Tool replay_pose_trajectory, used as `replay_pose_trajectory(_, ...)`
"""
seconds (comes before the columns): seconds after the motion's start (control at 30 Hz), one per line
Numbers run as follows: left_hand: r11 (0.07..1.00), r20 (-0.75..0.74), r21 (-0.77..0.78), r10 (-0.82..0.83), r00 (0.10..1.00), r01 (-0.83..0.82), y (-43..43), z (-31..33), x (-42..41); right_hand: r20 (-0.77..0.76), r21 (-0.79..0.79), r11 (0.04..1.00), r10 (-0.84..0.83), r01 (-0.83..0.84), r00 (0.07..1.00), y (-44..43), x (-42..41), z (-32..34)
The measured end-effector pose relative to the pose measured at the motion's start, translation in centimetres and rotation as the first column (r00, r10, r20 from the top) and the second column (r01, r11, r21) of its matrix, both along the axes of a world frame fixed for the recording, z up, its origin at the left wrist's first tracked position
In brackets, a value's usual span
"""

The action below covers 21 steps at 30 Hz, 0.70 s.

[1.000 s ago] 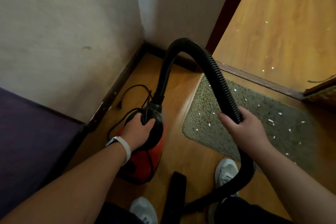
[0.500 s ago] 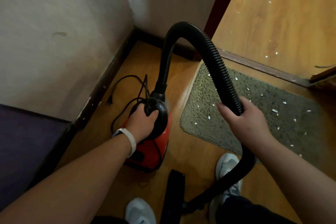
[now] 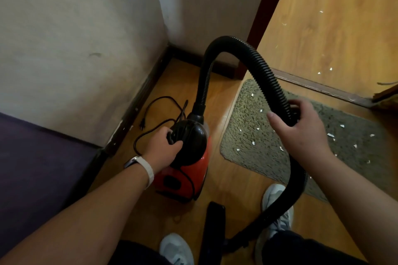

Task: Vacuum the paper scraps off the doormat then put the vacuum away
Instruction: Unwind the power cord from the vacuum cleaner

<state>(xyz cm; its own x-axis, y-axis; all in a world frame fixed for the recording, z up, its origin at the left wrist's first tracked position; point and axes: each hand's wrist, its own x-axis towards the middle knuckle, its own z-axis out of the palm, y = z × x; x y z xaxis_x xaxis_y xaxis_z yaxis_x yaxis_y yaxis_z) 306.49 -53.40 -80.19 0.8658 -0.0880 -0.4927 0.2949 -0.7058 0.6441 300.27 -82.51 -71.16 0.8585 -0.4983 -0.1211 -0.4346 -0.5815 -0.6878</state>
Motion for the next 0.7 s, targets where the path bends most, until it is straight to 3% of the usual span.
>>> replay_pose_trajectory(0.23,0.996,0.046,-0.085,-0.007,0.999,0.011,1.4,4.6,-1.9,0.084,-0.154,0.982,0.126,-0.112,0.989,3.0,0.6,2.6)
replay_pose_trajectory(0.4,0.978,-0.03,-0.179,-0.116,0.993,0.109,1.2,7.0,-3.1,-0.127,0.146,0.951,0.29,-0.271,0.949,7.5,0.6,1.9)
replay_pose_trajectory(0.53,0.952,-0.053,-0.292,-0.113,0.992,0.092,1.8,7.8,-3.4,-0.293,0.2,0.91,0.409,-0.363,0.864,9.9,0.4,-1.0)
replay_pose_trajectory(0.7,0.941,-0.087,-0.338,-0.062,0.994,0.029,2.2,7.7,-3.6,-0.421,0.302,0.905,0.408,-0.298,0.81,11.9,1.1,-5.1)
